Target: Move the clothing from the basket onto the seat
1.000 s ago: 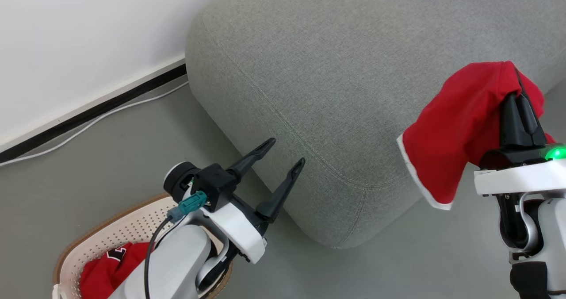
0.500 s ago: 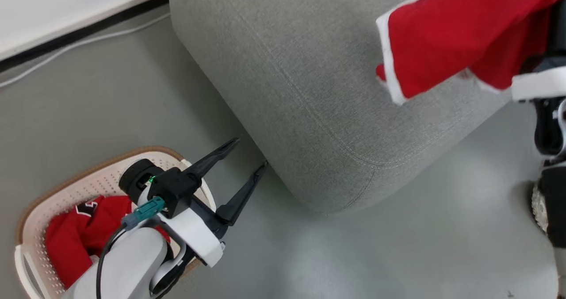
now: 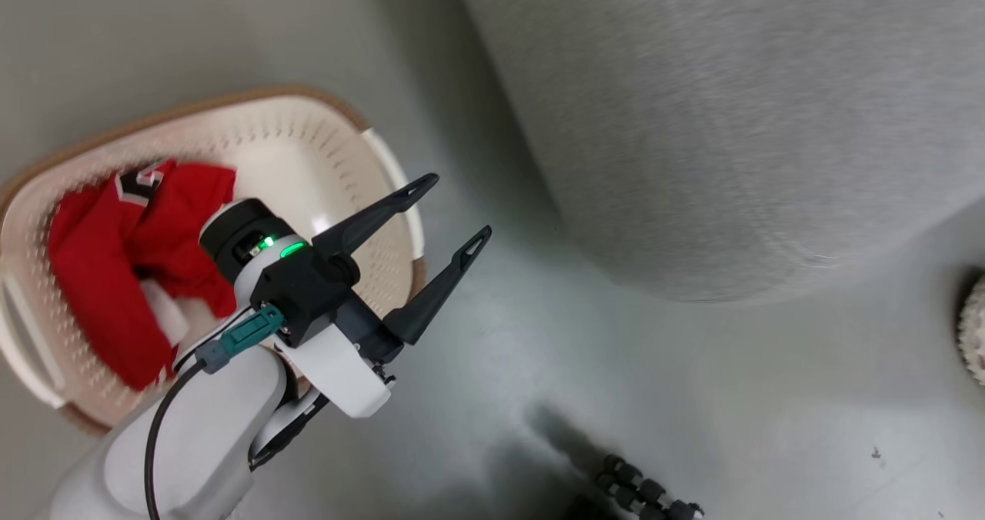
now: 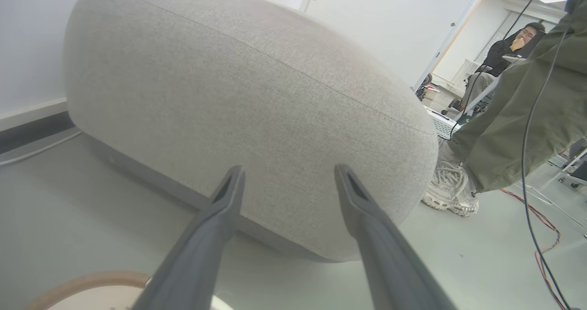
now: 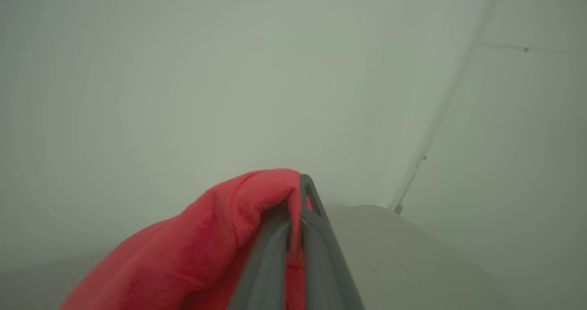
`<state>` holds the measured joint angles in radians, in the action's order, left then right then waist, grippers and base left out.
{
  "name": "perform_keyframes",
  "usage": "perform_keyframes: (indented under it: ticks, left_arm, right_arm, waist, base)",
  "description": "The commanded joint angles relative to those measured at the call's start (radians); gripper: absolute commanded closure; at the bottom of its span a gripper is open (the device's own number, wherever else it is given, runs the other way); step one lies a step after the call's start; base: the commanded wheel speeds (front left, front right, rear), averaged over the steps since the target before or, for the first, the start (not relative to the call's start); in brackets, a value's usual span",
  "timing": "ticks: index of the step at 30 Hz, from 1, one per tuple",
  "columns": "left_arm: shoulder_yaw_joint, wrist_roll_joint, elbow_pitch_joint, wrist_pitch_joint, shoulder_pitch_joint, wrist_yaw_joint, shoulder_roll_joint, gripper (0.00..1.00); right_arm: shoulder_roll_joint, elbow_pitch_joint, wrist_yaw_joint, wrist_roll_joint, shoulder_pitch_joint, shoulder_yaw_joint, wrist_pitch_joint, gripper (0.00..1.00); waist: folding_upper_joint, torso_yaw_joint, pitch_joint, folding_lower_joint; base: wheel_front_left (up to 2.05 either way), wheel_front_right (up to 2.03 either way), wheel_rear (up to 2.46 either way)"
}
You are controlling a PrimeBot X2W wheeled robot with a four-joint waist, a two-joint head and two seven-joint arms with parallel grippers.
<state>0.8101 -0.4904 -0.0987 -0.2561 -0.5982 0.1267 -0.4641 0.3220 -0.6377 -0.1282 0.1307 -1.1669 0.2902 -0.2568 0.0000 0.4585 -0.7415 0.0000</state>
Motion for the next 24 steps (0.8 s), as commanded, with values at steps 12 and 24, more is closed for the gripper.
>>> perform_keyframes:
  ticks: [12, 24]
  left_arm:
    - [-0.029, 0.029, 0.054, -0.006, -0.042, 0.004, 0.020, 0.00]
    - [-0.052, 0.038, 0.038, -0.006, -0.076, 0.004, 0.124, 0.00]
  right_arm:
    - [0.182, -0.187, -0.003, -0.322, -0.252, 0.358, -0.004, 1.00]
    - [0.059, -0.203, -0.003, -0.263, -0.118, 0.210, -0.005, 0.00]
  waist:
    - [0.0000, -0.264, -0.265, 0.0000]
    - [0.0000, -0.351, -0.223, 0.0000]
  base:
    - [0.00, 0.00, 0.00]
    - [0.00, 0.00, 0.00]
